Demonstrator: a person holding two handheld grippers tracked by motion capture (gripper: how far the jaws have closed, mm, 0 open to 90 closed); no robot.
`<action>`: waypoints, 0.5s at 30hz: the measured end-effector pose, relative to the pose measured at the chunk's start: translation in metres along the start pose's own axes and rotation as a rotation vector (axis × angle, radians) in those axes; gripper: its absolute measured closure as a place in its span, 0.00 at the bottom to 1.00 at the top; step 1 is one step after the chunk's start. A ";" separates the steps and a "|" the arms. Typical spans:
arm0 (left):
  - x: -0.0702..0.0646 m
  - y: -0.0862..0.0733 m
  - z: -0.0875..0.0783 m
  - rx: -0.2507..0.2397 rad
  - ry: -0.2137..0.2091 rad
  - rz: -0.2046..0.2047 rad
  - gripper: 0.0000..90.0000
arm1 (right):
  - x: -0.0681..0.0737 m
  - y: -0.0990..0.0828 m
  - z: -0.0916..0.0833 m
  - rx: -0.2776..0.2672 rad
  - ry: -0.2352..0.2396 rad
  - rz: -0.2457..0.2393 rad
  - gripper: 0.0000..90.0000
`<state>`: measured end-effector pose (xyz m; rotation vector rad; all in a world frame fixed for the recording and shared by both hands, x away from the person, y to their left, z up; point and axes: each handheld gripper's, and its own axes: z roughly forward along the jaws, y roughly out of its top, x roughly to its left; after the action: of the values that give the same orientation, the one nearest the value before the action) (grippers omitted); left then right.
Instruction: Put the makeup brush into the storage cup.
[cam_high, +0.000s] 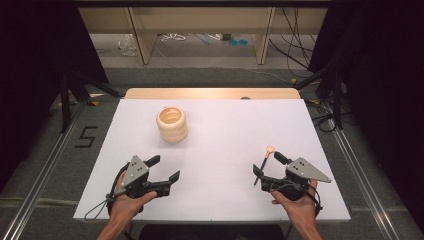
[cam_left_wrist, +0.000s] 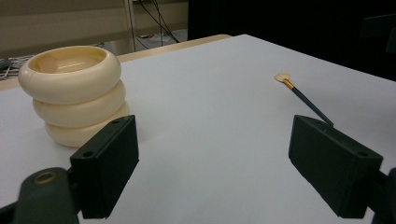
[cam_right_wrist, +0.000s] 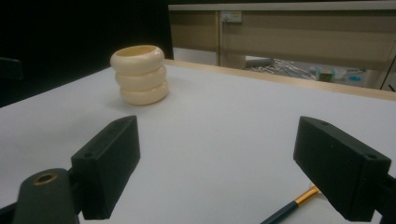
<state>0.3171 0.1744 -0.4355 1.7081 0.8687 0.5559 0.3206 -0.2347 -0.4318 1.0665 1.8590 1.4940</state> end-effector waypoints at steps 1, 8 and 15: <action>0.000 0.000 0.000 0.001 0.000 0.001 0.18 | 0.000 0.000 0.000 0.000 0.000 0.000 0.17; 0.000 0.000 0.000 0.000 -0.001 -0.001 0.18 | -0.001 0.001 0.001 0.040 -0.001 -0.011 0.18; -0.001 0.000 0.000 0.002 0.002 -0.018 0.18 | -0.006 0.001 0.003 0.066 -0.003 -0.008 0.19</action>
<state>0.3166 0.1736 -0.4357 1.7003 0.8852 0.5448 0.3266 -0.2378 -0.4320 1.0900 1.9203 1.4342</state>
